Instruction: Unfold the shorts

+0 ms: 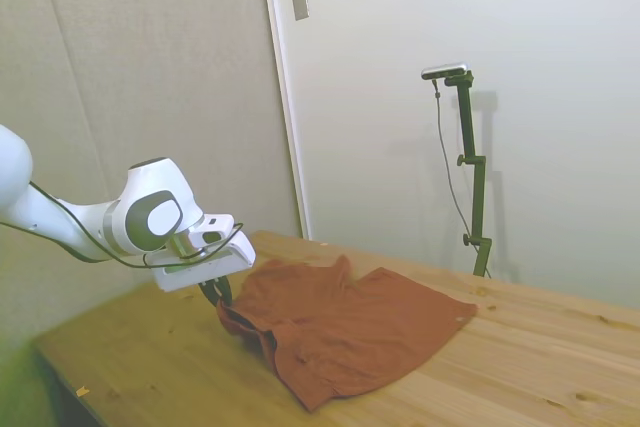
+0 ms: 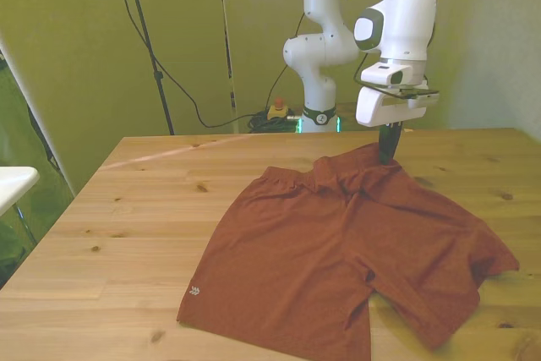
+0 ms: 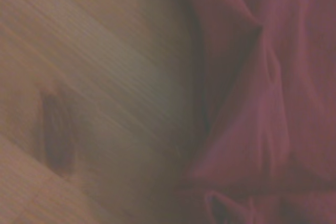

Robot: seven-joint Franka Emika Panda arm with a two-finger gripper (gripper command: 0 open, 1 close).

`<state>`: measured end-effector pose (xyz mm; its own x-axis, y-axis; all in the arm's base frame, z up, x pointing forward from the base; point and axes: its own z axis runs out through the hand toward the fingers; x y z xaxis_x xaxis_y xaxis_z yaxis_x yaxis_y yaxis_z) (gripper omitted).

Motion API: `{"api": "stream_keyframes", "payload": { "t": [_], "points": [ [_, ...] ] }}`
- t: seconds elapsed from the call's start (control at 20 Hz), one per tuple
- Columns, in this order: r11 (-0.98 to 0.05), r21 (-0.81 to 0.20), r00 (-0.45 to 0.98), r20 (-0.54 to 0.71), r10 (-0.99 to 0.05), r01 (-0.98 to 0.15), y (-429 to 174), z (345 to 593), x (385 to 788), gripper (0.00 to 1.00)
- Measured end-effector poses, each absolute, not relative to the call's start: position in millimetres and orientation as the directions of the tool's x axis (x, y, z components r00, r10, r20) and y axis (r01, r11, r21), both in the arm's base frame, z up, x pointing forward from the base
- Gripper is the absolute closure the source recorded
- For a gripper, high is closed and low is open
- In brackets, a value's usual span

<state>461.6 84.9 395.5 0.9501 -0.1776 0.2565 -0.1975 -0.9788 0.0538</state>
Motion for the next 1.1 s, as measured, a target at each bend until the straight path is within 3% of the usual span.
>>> {"api": "stream_keyframes", "payload": {
  "t": [0.05, 0.1, 0.7, 1.1],
  "points": [
    [-0.978, 0.056, 0.95, 0.254, -0.181, -0.202, 84, 394, 459, 1.0],
    [-0.976, 0.055, 0.948, 0.256, -0.189, -0.209, 84, 394, 457, 0.0],
    [-0.973, 0.05, 0.942, 0.265, -0.206, -0.227, 93, 397, 454, 0.0],
    [-0.969, 0.04, 0.924, 0.314, -0.22, -0.244, 91, 434, 445, 0.0]
  ]
}}
